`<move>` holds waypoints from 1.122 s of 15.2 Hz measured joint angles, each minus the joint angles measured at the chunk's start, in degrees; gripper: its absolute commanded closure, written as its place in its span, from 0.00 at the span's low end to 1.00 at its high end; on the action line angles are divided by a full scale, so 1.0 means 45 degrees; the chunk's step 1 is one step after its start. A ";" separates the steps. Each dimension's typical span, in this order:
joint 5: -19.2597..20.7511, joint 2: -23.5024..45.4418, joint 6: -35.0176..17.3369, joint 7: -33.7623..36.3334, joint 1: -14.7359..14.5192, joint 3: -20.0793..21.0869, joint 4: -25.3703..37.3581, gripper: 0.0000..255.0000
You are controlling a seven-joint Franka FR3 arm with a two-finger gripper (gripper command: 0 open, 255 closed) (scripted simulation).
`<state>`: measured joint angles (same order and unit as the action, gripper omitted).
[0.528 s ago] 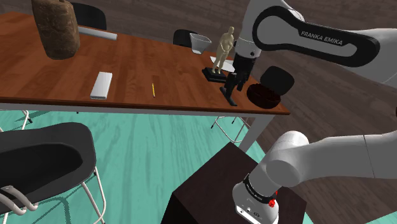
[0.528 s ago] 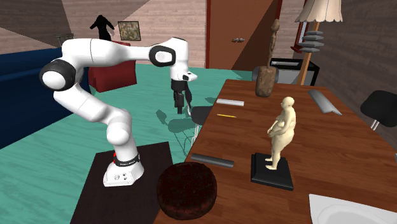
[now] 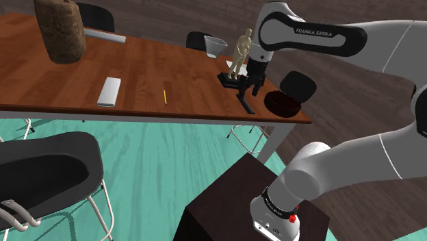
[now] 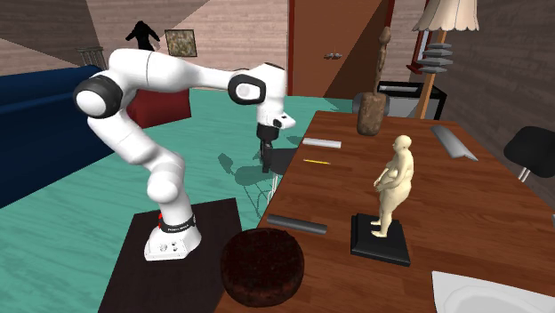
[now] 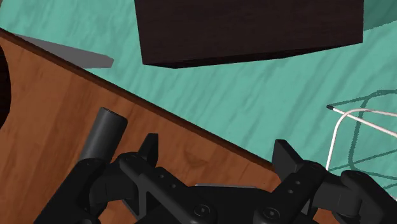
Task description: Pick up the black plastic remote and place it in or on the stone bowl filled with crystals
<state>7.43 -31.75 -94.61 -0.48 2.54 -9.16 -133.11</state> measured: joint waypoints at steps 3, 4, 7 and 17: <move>-0.0100 0.1166 -0.0372 0.0022 0.0367 -0.0635 0.0610 0.00; -0.0156 0.1558 -0.0513 0.0027 0.0484 -0.0847 0.0793 0.00; -0.0420 0.2861 -0.1040 0.0025 0.0798 -0.1469 0.1356 0.00; -0.1781 0.6732 -0.1654 -0.0589 0.1905 -0.3254 0.3730 0.00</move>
<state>-0.59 -1.46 -102.05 -3.14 11.11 -23.80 -116.33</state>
